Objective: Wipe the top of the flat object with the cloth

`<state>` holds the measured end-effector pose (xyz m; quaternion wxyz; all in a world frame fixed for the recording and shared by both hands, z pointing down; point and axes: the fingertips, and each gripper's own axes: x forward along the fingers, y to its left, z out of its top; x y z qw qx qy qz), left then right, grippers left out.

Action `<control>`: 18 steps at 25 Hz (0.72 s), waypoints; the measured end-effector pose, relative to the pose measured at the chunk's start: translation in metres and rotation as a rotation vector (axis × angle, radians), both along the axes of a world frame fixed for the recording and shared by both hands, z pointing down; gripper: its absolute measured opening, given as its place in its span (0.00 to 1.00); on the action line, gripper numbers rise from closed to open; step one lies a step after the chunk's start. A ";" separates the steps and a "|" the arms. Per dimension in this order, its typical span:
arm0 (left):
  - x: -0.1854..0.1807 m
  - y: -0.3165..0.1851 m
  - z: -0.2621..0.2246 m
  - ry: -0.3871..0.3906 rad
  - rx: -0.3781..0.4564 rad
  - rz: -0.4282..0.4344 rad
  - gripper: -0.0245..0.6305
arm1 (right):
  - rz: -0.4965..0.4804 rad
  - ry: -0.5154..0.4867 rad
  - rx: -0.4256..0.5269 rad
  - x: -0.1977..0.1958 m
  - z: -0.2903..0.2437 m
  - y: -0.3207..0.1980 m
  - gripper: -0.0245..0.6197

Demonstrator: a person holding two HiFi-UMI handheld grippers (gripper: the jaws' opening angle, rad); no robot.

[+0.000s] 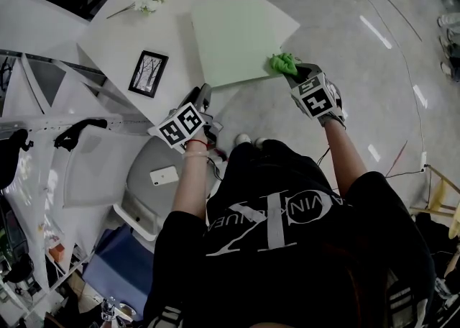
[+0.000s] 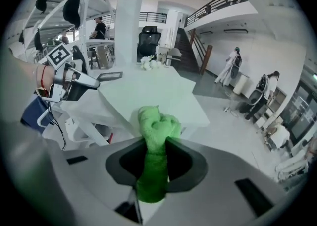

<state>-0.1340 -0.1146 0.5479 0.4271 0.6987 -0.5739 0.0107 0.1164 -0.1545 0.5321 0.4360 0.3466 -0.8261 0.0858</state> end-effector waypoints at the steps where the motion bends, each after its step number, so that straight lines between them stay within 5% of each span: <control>1: 0.000 0.000 0.000 0.000 0.000 -0.002 0.28 | 0.011 0.006 -0.004 0.005 0.002 0.000 0.16; 6: 0.003 0.000 0.000 0.052 -0.004 0.003 0.29 | 0.109 -0.023 -0.041 0.029 0.008 0.000 0.16; 9: 0.001 0.001 -0.006 0.099 0.028 0.037 0.16 | 0.151 -0.040 0.001 0.037 -0.002 -0.009 0.16; 11: -0.007 0.001 -0.011 0.072 0.063 0.040 0.06 | 0.181 -0.095 0.039 0.038 -0.014 -0.019 0.16; 18: -0.024 -0.005 -0.044 -0.133 0.241 0.113 0.06 | 0.226 -0.326 0.149 0.026 -0.060 -0.042 0.16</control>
